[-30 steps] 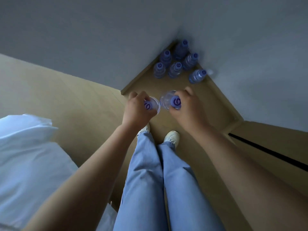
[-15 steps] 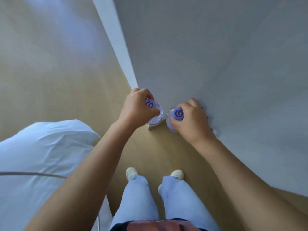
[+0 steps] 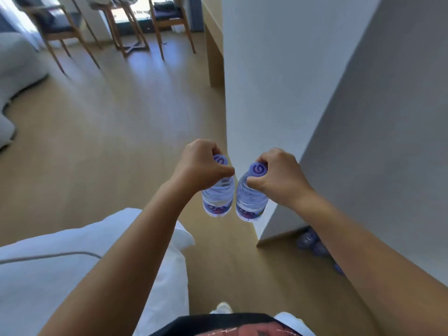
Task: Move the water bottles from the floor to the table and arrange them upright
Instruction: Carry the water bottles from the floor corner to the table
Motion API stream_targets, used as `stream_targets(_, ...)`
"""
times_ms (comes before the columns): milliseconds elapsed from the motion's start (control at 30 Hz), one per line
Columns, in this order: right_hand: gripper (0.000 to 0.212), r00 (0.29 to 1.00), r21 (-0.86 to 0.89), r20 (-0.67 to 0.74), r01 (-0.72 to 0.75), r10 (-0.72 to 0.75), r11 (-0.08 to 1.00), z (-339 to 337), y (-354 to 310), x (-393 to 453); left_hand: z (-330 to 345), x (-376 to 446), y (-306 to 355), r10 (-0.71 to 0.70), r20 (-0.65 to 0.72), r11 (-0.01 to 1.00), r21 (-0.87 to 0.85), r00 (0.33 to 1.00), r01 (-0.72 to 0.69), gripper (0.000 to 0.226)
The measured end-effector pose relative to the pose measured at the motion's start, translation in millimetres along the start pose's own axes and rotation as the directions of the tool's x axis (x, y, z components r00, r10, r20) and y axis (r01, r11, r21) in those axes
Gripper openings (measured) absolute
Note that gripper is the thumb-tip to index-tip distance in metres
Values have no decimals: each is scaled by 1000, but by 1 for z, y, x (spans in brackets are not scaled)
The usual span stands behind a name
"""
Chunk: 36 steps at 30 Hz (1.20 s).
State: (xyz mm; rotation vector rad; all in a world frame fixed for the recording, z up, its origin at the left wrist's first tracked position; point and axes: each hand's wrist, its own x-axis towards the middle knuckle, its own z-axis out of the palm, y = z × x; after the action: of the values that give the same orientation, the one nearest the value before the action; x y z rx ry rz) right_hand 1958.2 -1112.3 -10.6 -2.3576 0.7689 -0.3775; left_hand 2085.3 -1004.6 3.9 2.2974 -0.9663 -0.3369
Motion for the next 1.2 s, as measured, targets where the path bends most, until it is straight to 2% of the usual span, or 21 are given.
stream_targets(200,25,995,11,3,104,-104,995,16,-52,56,-53,30,-35,-50,-149,999,-28,988,46,15)
stream_targets(400,27,986,29,20,165,-166,986,30,-88,122,-94,75,-61,-83,-290,996,-8,954,84,19)
stream_targets(700,32,970,52,63,232,-235,971,53,-122,255,-142,190,-98,-143,-366,990,-62,920,129,18)
stream_targets(867,33,956,40,105,270,-273,962,67,-138,341,-163,268,-112,-132,-358,991,-49,924,122,18)
stream_targets(1033,31,945,30,90,312,-313,950,72,-155,422,-187,339,-132,-161,-384,986,-108,909,129,18)
stream_targets(1200,28,953,56,64,293,-296,954,81,-172,501,-212,415,-156,-146,-409,984,-153,901,90,20)
